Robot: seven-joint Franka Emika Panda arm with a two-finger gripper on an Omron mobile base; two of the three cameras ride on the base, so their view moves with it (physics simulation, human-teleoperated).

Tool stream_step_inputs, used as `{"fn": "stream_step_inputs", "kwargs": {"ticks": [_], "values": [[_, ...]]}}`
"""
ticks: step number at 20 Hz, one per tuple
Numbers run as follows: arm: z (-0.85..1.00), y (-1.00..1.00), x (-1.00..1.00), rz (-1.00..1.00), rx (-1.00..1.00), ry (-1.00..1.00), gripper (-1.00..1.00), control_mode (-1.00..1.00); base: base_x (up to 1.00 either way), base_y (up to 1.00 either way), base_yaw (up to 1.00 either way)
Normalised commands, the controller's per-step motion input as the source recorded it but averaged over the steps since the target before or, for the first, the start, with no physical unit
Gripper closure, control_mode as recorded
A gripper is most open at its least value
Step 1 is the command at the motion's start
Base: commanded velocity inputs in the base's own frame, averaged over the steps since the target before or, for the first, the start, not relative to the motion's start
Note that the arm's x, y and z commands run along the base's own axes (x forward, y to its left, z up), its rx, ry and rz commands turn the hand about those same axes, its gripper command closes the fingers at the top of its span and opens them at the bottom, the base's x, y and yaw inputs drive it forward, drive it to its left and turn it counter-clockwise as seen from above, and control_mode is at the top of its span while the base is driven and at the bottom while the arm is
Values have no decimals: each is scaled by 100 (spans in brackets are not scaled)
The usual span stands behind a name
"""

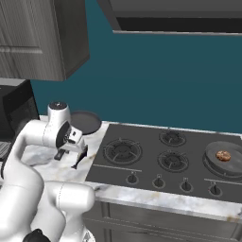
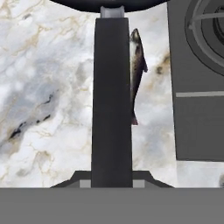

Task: Place both pans onto different burners. Then place the mushroom and the fish on different pans.

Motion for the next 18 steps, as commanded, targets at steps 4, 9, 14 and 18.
{"fn": "stream_step_inputs", "kwargs": {"ticks": [4,9,14,18], "values": [[0,-32,0,1,0,0,100,-100,0,0,0],[0,-21,0,0,0,0,100,-100,0,0,0],[0,-13,0,0,-1,0,100,-100,0,0,0],[0,-15,0,1,0,0,100,-100,0,0,0]]}}
